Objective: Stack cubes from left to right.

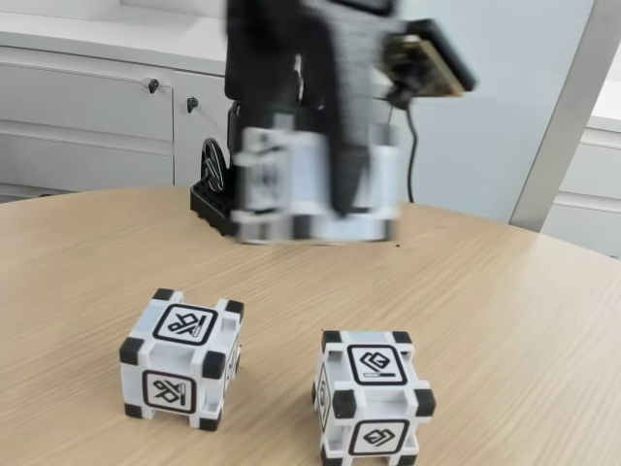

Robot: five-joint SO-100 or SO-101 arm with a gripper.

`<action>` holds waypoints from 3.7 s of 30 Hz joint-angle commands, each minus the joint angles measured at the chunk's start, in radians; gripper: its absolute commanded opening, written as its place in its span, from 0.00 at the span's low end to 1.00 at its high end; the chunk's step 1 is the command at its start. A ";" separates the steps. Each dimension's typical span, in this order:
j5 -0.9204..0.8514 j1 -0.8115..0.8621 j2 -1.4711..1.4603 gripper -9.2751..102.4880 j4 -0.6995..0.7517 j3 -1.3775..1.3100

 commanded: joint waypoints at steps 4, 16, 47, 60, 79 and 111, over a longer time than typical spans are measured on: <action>-0.035 0.160 0.032 0.20 -0.014 0.003; -0.041 0.270 -0.204 0.20 -0.014 0.034; -0.120 0.256 -0.238 0.20 -0.106 0.051; -0.133 0.255 -0.225 0.20 0.038 0.049; -0.196 0.255 -0.402 0.20 0.035 0.040; -0.150 0.268 -0.167 0.39 0.051 0.032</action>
